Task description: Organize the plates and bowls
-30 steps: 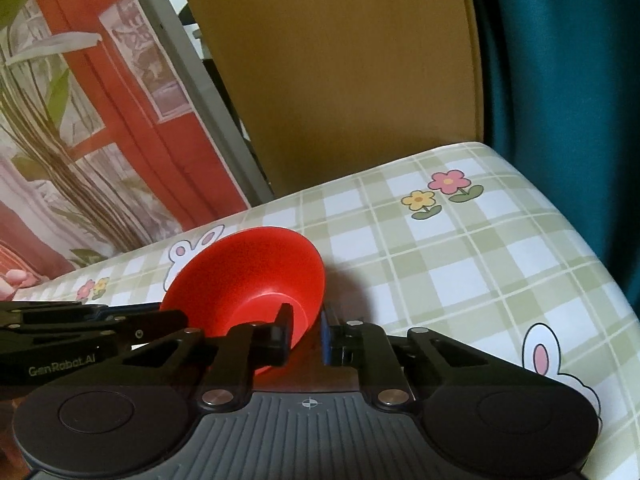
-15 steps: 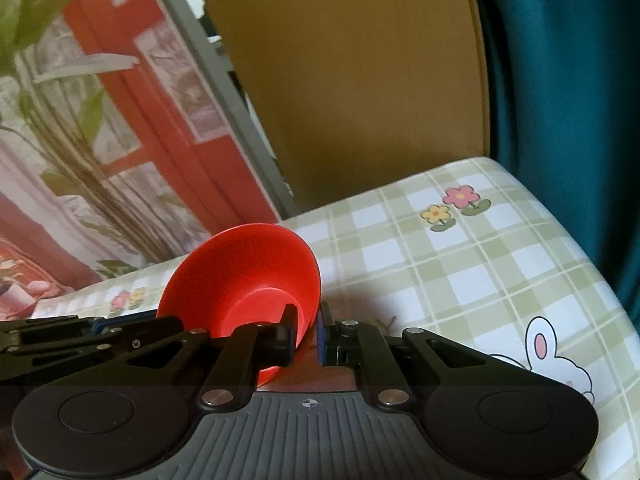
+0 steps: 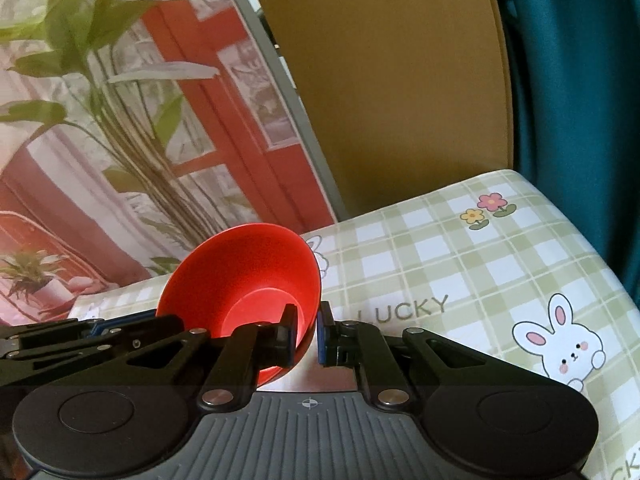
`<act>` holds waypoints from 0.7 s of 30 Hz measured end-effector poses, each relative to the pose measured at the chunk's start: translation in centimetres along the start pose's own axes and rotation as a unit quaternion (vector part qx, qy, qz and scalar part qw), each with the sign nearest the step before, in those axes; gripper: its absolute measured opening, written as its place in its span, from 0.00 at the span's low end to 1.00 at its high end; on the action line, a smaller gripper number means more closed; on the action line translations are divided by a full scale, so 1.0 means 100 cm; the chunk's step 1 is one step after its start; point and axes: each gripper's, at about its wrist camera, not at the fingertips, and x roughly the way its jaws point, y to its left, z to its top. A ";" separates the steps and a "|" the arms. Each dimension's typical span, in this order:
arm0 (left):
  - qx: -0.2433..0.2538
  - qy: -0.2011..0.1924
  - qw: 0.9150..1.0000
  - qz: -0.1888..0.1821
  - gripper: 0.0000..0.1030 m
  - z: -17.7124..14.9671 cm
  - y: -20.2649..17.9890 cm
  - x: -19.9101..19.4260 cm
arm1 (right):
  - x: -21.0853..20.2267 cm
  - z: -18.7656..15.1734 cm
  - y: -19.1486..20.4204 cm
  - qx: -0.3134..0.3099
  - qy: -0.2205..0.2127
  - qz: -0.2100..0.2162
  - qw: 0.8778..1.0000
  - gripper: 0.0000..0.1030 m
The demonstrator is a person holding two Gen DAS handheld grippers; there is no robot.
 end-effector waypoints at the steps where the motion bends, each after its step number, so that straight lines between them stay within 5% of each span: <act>1: -0.001 -0.001 1.000 0.001 0.14 -0.002 0.001 -0.003 | -0.002 -0.002 0.002 -0.001 0.000 0.002 1.000 0.09; 21: -0.031 -0.006 0.999 0.013 0.14 -0.025 0.010 -0.027 | -0.012 -0.027 0.028 -0.013 0.014 0.018 1.000 0.09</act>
